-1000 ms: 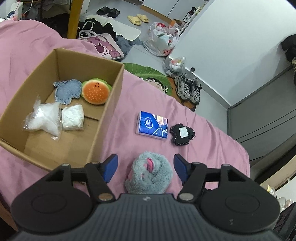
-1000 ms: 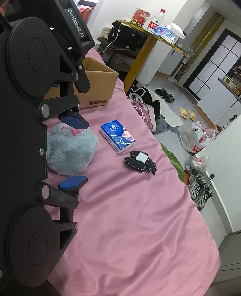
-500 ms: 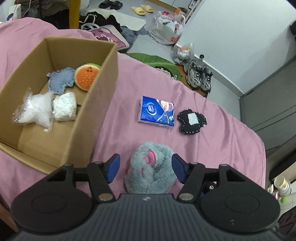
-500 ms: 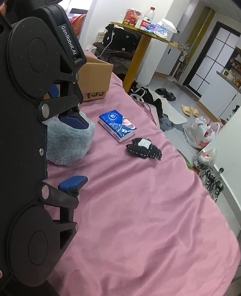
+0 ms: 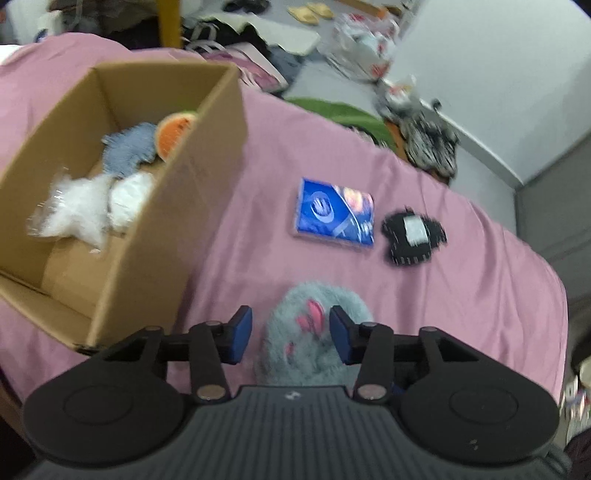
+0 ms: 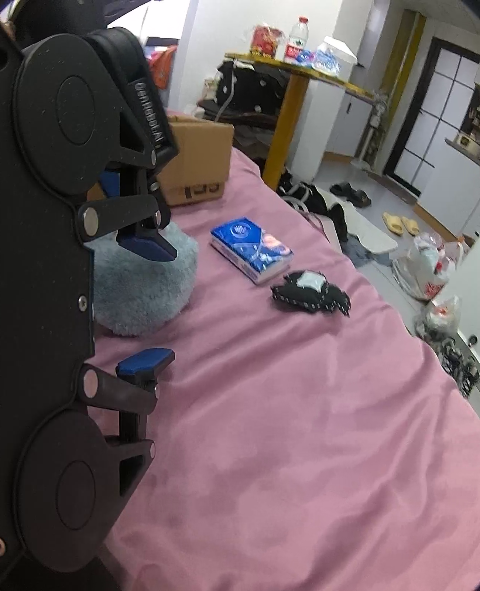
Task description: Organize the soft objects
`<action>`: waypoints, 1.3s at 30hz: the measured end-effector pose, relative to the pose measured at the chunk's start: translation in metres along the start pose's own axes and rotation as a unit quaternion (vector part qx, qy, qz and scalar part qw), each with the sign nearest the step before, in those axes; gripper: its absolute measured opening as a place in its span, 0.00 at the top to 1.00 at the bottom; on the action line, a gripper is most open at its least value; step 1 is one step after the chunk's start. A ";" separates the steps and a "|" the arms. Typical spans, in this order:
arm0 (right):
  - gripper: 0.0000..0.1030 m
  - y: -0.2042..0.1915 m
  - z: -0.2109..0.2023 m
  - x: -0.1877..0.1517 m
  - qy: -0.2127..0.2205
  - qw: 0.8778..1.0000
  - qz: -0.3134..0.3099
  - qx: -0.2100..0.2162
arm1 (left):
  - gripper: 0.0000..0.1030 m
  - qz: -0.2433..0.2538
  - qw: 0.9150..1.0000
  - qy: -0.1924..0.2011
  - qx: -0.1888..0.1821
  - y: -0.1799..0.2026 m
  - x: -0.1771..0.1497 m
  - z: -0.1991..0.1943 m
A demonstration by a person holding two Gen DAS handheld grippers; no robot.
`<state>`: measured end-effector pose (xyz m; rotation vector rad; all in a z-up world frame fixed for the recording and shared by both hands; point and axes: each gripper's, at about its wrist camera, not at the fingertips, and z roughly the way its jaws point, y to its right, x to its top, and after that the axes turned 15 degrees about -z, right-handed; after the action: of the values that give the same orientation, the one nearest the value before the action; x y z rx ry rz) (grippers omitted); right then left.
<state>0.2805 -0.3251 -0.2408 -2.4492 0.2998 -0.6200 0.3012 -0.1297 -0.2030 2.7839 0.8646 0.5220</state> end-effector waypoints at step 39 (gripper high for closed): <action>0.82 -0.007 0.010 -0.004 -0.034 0.999 -0.014 -0.007 | 0.78 -0.039 0.997 -0.064 -0.017 0.002 -0.006 0.024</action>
<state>0.2827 -0.3134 -0.2458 -2.4861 0.2437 -0.5456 0.3074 -0.1363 -0.2265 2.7063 0.9212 0.3391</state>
